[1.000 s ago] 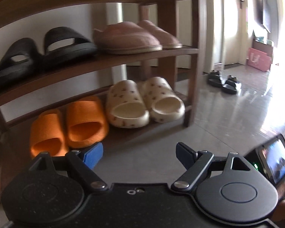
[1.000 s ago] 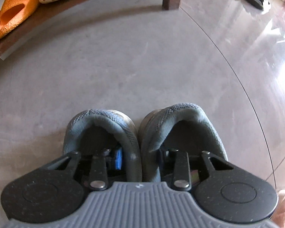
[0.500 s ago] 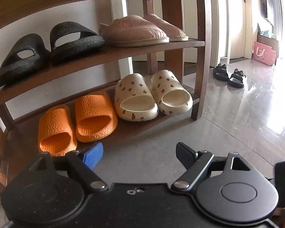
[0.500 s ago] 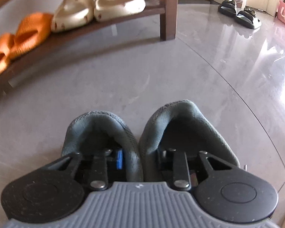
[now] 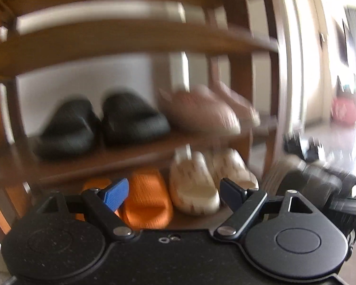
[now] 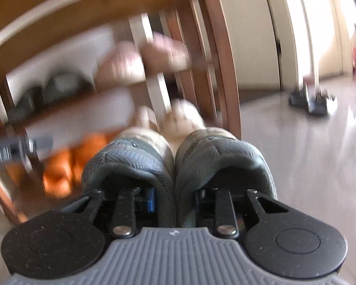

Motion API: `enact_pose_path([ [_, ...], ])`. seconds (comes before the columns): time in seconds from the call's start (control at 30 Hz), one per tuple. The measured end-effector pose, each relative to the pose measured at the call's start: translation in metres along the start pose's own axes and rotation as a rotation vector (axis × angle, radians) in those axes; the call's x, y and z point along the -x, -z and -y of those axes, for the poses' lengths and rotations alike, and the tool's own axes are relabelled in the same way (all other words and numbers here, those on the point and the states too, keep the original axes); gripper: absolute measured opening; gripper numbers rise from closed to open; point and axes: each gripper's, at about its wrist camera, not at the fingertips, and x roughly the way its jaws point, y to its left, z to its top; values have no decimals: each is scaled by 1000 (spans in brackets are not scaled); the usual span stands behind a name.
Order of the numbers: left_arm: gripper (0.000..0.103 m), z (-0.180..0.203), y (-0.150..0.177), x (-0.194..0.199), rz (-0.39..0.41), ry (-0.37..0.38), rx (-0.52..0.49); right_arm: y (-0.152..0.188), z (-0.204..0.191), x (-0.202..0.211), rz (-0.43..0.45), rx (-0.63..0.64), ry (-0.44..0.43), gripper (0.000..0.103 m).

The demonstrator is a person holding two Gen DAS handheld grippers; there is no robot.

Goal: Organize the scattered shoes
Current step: 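Lift the grey sneakers with the right gripper and carry toward the rack, then carry the grey sneakers with the right gripper onto the rack's top shelf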

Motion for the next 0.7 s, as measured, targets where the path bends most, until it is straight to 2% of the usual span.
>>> enact_pose_path([
  [0.13,84,-4,-34,22,124,-45,28,-81,-18,27,227,51,-32,32],
  [0.17,84,-5,-45,26,141,-40,39,-92,-21,32,254,59,-38,32],
  [0.2,84,-7,-56,29,158,-36,51,-122,-29,41,312,86,-57,32],
  [0.27,84,-9,-78,37,191,-26,74,-171,-41,56,375,124,-105,33],
  [0.3,84,-10,-83,38,194,-22,80,-197,-46,61,379,129,-141,33],
  [0.33,84,-14,-114,43,214,-7,100,-223,-51,66,382,133,-178,33],
  [0.37,84,-16,-131,45,228,-9,104,-237,-54,68,379,132,-197,33],
  [0.43,84,-22,-166,52,266,-14,123,-301,-63,70,336,85,-254,33],
  [0.5,84,-24,-198,61,319,-26,116,-350,-69,63,278,31,-282,33],
  [0.6,84,-25,-231,68,352,-40,117,-407,-79,47,229,-12,-291,33],
  [0.7,84,-19,-260,80,422,-89,87,-450,-96,29,239,50,-269,33],
])
